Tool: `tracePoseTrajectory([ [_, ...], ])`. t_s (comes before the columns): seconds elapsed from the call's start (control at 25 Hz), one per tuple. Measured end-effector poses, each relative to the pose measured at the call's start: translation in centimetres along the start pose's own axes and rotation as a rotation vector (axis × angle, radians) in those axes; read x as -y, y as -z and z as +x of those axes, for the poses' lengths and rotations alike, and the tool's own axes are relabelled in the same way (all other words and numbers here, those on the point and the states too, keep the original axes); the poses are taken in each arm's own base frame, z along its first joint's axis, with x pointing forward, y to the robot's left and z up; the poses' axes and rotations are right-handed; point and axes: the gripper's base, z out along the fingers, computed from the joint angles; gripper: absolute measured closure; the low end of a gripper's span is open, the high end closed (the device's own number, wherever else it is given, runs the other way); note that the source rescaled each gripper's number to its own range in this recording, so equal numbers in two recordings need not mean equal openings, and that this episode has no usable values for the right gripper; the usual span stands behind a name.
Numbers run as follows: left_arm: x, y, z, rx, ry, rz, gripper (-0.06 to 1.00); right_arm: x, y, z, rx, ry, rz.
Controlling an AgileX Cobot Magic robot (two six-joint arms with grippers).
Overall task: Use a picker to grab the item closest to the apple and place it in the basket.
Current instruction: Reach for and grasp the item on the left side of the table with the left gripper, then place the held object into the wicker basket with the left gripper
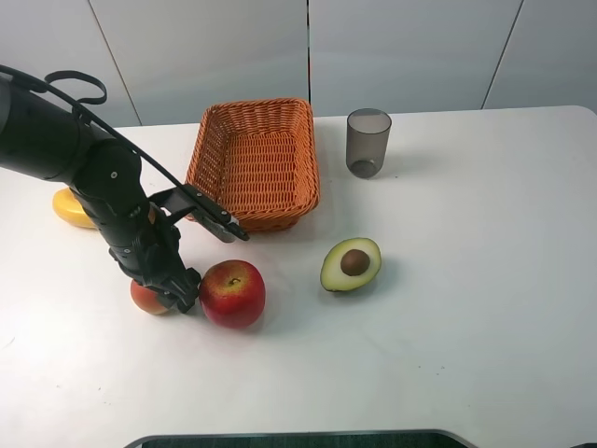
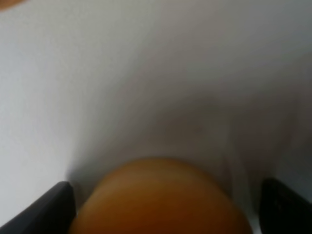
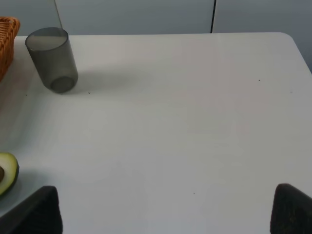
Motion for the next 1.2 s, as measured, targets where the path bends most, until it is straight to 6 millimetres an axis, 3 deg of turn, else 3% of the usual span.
tracePoseTrajectory([
  [0.12, 0.11, -0.05, -0.01, -0.001, 0.006, 0.005, 0.19, 0.00, 0.00, 0.00, 0.000, 0.000, 0.000],
  [1.2, -0.17, -0.02, -0.06, 0.002, -0.019, -0.013, 0.19, 0.00, 0.00, 0.00, 0.000, 0.000, 0.000],
])
